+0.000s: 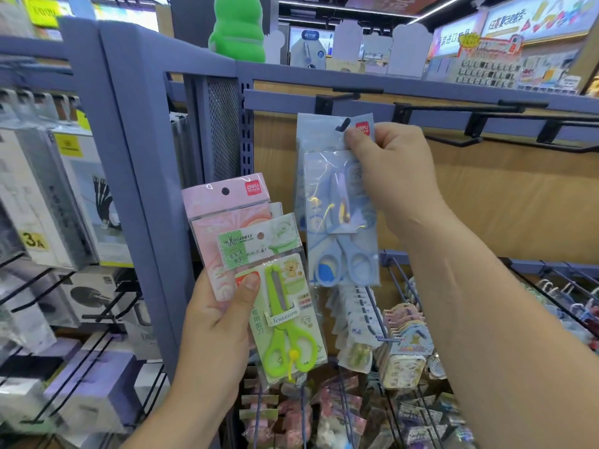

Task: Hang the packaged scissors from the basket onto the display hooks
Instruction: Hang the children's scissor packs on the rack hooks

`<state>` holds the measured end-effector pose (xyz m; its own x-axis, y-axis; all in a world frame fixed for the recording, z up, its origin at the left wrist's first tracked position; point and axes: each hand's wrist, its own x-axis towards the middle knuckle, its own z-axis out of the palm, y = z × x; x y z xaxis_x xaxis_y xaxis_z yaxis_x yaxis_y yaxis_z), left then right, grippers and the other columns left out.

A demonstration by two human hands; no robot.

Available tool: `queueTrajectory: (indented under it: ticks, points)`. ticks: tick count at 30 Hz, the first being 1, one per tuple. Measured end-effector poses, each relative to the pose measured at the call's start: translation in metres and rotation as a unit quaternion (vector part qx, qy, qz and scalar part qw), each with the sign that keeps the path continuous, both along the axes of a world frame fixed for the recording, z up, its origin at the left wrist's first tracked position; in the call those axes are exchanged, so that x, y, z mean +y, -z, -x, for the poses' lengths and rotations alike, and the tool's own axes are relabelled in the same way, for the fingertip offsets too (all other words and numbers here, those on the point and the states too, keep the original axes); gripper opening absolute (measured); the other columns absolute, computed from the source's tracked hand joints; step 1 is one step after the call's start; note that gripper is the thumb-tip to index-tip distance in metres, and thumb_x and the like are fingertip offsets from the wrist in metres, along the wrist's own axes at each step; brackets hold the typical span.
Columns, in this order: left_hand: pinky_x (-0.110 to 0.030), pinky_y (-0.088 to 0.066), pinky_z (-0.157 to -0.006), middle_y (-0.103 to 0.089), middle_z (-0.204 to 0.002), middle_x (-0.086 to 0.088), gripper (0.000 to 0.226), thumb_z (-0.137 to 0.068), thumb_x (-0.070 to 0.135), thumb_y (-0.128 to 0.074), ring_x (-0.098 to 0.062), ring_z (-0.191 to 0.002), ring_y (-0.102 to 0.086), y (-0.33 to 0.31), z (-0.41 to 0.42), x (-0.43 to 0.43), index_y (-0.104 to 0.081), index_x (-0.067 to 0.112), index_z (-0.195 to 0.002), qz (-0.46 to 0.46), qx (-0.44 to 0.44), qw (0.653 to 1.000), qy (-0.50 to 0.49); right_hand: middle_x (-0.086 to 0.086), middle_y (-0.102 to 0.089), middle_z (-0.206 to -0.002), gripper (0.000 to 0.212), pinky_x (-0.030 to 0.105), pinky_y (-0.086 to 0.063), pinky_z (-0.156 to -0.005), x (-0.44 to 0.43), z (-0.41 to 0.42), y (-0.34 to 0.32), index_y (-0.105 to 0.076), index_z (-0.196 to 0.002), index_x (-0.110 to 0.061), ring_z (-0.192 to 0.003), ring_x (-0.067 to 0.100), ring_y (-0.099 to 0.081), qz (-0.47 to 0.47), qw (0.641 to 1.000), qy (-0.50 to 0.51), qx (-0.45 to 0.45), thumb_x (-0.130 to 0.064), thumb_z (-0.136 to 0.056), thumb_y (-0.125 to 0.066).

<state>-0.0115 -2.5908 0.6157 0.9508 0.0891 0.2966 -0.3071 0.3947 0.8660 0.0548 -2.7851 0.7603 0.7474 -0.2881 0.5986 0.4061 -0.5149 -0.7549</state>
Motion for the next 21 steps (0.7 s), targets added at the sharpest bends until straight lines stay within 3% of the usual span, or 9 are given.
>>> queueTrajectory:
  ticks: [4, 7, 14, 16, 18, 21]
  points:
    - [-0.031, -0.064, -0.07, -0.079, -0.118, 0.008, 0.036, -0.09, 0.027, -0.059, -0.014, -0.105, -0.077, -0.001, 0.0, 0.0, -0.066, 0.027, -0.125, -0.002, 0.01, 1.0, 0.003, 0.002, -0.07, -0.072, 0.049, 0.038, -0.054, -0.067, -0.007, -0.029, 0.003, -0.068, -0.076, -0.006, -0.067, 0.019, -0.063, 0.022, 0.997, 0.043, 0.062, -0.048, -0.1, -0.061]
    - [-0.031, -0.064, -0.067, -0.079, -0.118, 0.005, 0.033, -0.09, 0.029, -0.06, -0.016, -0.103, -0.077, -0.002, 0.001, 0.0, -0.068, 0.03, -0.122, -0.005, 0.015, 1.0, 0.004, 0.002, -0.076, -0.082, 0.042, 0.055, -0.062, -0.074, -0.009, -0.041, 0.004, -0.073, -0.083, -0.013, -0.078, 0.027, -0.074, 0.031, 0.993, 0.054, 0.096, -0.049, -0.1, -0.061]
    - [-0.026, -0.062, -0.063, -0.079, -0.117, 0.004, 0.031, -0.089, 0.028, -0.06, -0.016, -0.101, -0.078, -0.003, 0.004, -0.002, -0.069, 0.03, -0.12, 0.001, 0.012, 1.0, 0.02, -0.001, -0.073, -0.085, 0.031, 0.054, -0.062, -0.075, -0.01, -0.049, 0.004, -0.067, -0.077, -0.024, -0.082, 0.024, -0.073, 0.041, 0.992, 0.065, 0.099, -0.045, -0.1, -0.064]
    - [-0.027, -0.062, -0.064, -0.08, -0.116, 0.004, 0.031, -0.089, 0.028, -0.06, -0.015, -0.1, -0.078, -0.004, 0.004, -0.003, -0.069, 0.029, -0.119, 0.003, 0.011, 1.0, 0.023, -0.006, -0.068, -0.089, 0.026, 0.047, -0.061, -0.075, -0.012, -0.044, 0.007, -0.064, -0.088, -0.022, -0.083, 0.017, -0.067, 0.051, 0.991, 0.097, 0.081, -0.045, -0.097, -0.068]
    - [-0.026, -0.062, -0.065, -0.08, -0.115, 0.004, 0.031, -0.089, 0.025, -0.06, -0.014, -0.099, -0.078, -0.004, 0.004, -0.003, -0.069, 0.027, -0.119, 0.01, 0.009, 1.0, 0.023, -0.01, -0.058, -0.087, 0.029, 0.032, -0.05, -0.068, -0.009, -0.028, 0.014, -0.056, -0.096, -0.021, -0.076, 0.008, -0.054, 0.08, 0.986, 0.136, 0.046, -0.045, -0.094, -0.072]
    - [-0.025, -0.062, -0.064, -0.08, -0.113, 0.004, 0.031, -0.089, 0.025, -0.06, -0.014, -0.098, -0.078, -0.003, 0.002, -0.004, -0.069, 0.026, -0.118, 0.008, 0.018, 1.0, 0.022, -0.01, -0.052, -0.071, 0.037, 0.019, -0.039, -0.059, 0.011, 0.006, 0.028, -0.054, -0.079, -0.02, -0.061, 0.002, -0.047, 0.086, 0.995, 0.049, 0.023, -0.048, -0.091, -0.074]
